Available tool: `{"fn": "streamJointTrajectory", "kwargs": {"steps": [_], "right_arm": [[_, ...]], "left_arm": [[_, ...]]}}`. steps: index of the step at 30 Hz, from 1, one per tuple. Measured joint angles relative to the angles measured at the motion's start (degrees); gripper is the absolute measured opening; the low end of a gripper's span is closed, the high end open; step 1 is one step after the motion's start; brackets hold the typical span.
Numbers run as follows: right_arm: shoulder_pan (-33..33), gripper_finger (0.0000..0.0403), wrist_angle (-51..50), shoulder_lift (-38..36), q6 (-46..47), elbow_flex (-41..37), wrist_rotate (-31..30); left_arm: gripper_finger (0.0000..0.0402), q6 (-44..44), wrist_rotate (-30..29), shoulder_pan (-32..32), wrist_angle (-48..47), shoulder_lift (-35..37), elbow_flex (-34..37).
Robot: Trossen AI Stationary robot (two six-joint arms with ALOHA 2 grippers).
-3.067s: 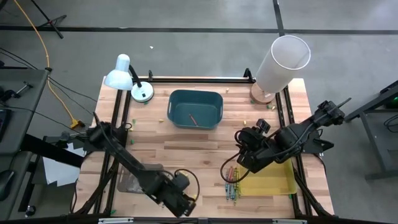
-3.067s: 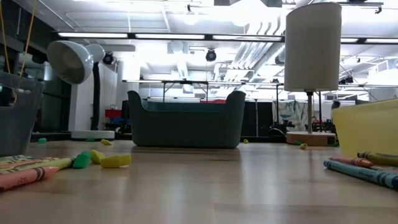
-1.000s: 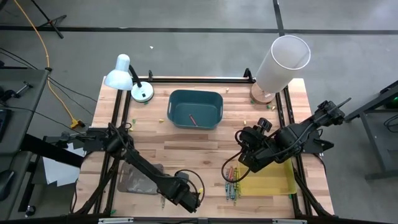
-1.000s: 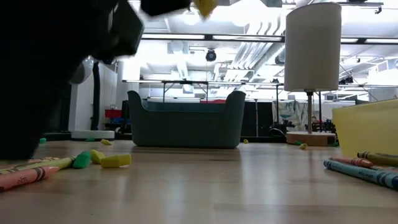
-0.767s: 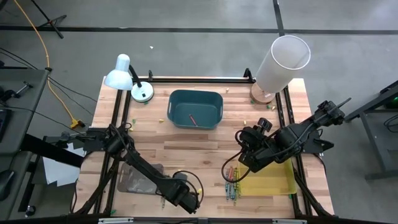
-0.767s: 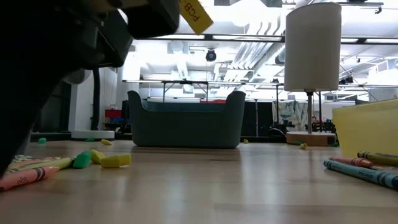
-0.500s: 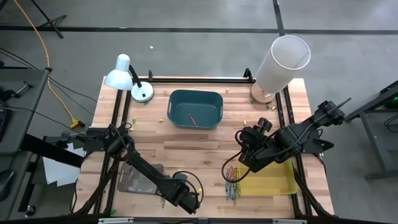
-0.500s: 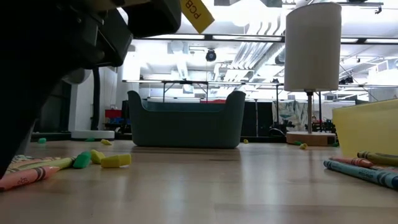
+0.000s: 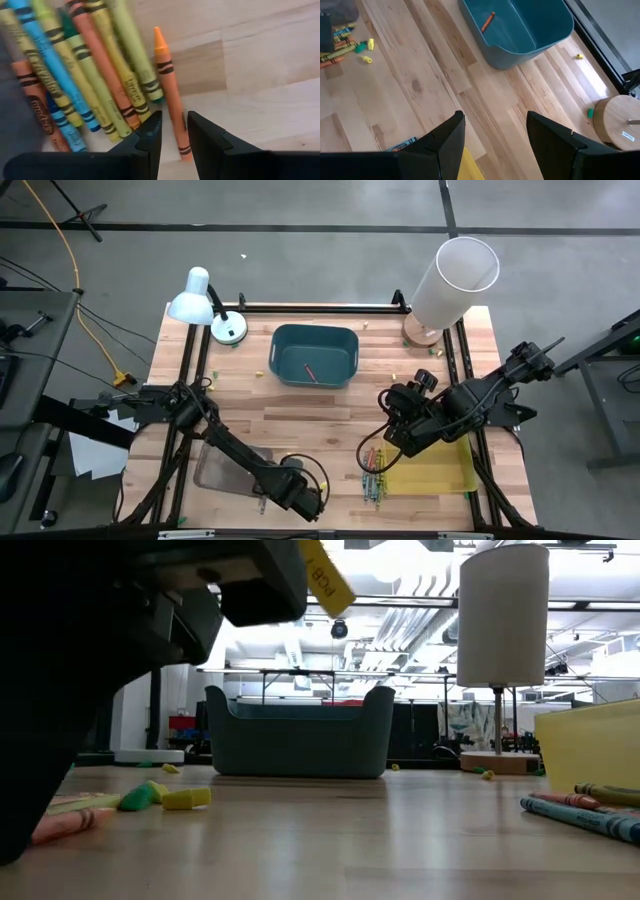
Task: Sort crayons
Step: Put the orange crayon into the blue bin
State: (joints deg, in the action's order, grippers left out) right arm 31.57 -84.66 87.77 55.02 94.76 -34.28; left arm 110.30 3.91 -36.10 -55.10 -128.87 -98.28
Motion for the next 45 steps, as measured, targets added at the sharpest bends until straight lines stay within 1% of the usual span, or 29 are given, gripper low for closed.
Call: {"fn": "streamJointTrajectory", "kwargs": {"steps": [6,8,11,12,14,20,24,27,30,34,36,37,38,39,40,42,45], "right_arm": [[-0.02,0.0206,0.00,0.02,0.00,0.00,0.00],[-0.02,0.0206,0.00,0.02,0.00,0.00,0.00],[0.00,0.0206,0.00,0.02,0.00,0.00,0.00],[0.00,0.0206,0.00,0.02,0.00,0.00,0.00],[0.01,0.0206,0.00,0.02,0.00,0.00,0.00],[-0.01,0.0206,0.01,0.02,-0.94,0.00,0.00],[-0.02,0.0206,0.07,0.02,-2.29,0.00,-0.02],[-0.02,0.0206,0.37,-0.01,-3.92,0.00,-0.01],[-0.01,0.0206,0.90,-0.02,-4.53,0.00,-0.49],[-0.02,0.0206,1.51,-0.03,-4.55,-0.01,-1.21],[-0.01,0.0206,2.51,-0.04,-4.55,0.00,-1.71],[0.00,0.0206,3.23,-0.04,-4.56,0.00,-1.79],[0.01,0.0206,4.16,-0.04,-4.59,0.00,-1.94],[0.00,0.0206,5.43,-0.04,-4.89,0.00,-1.97],[-0.07,0.0206,6.97,-0.04,-5.48,0.00,-2.01],[-0.84,0.0206,11.60,-0.04,-7.78,0.00,-2.11],[-2.73,0.0206,20.88,-0.04,-12.28,0.00,-1.58]], "left_arm": [[0.0076,-1.34,-0.40,-0.09,0.13,-0.03,0.00],[0.0061,-2.19,-0.38,-0.09,0.19,-0.03,0.00],[0.0019,-4.01,-0.42,-0.12,-0.32,0.21,-0.07],[0.0010,-4.65,-0.60,-0.16,-0.47,0.31,-0.09],[0.0008,-6.11,-0.99,-0.18,-1.10,1.05,0.00],[0.0003,-12.99,-3.25,-0.37,-4.64,7.45,-0.02],[0.0001,-19.33,-6.44,-0.35,-6.22,14.22,-0.02],[0.0001,-24.97,-11.77,-0.11,-6.31,20.75,-0.07],[0.0001,-32.49,-21.78,0.19,-6.05,28.02,-0.09],[0.0001,-46.57,-37.07,2.11,-4.62,36.91,-0.12],[0.0000,-55.63,-41.96,4.18,-1.82,40.83,0.52],[0.0000,-60.44,-42.84,5.58,0.54,42.89,1.57],[0.0000,-64.88,-42.82,7.07,3.30,44.97,3.10],[0.0000,-69.17,-41.42,8.91,6.82,46.95,5.10],[0.0000,-72.93,-38.69,10.92,10.97,48.92,7.54],[0.0000,-79.56,-30.90,14.97,21.11,52.68,14.20],[0.0000,-84.39,-18.03,20.97,37.98,57.89,26.44]]}}
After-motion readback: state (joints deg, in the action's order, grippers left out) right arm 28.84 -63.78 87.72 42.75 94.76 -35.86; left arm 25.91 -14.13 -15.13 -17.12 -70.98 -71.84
